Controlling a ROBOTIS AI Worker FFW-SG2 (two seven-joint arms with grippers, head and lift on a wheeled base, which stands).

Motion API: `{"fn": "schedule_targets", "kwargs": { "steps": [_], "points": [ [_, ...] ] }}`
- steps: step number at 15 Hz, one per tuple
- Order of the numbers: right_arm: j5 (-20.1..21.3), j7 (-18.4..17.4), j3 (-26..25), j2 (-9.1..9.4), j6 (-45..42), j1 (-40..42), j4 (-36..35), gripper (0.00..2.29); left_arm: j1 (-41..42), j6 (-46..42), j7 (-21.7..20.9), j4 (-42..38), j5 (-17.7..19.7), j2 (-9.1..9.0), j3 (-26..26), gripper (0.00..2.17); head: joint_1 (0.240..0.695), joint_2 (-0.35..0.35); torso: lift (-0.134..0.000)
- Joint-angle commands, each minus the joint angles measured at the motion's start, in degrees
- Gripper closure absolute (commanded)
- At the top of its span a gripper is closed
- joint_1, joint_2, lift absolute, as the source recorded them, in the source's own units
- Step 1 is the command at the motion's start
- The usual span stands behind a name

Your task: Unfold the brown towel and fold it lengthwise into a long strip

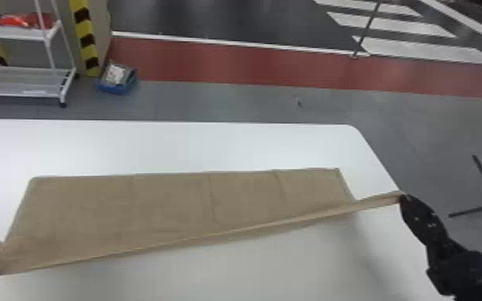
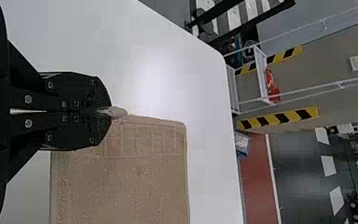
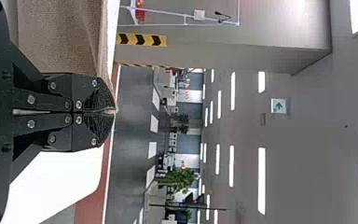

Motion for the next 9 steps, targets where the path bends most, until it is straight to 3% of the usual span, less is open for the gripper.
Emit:
{"fn": "schedule_targets", "kwargs": {
  "steps": [1, 4, 9],
  "points": [
    [1.7, -0.2, 1.3, 0.14, 0.3, -2.5, 2.0, 1.42, -0.4, 0.3, -0.1, 0.1, 0.0, 0.0, -0.3, 1.93, 0.695, -0.214, -0.123],
    [3.7, -0.6, 2.8, 0.05, 3.4, -7.4, 4.2, 1.42, -5.1, 1.9, -0.5, 3.1, -0.5, 0.0, -0.1, 1.93, 0.695, -0.201, -0.123],
    [4.5, -1.5, 2.0, -0.56, 12.7, -15.0, 7.2, 1.42, -20.9, 13.3, -0.9, 13.0, -2.6, 0.0, 0.2, 1.86, 0.695, -0.144, -0.123]
  ]
}}
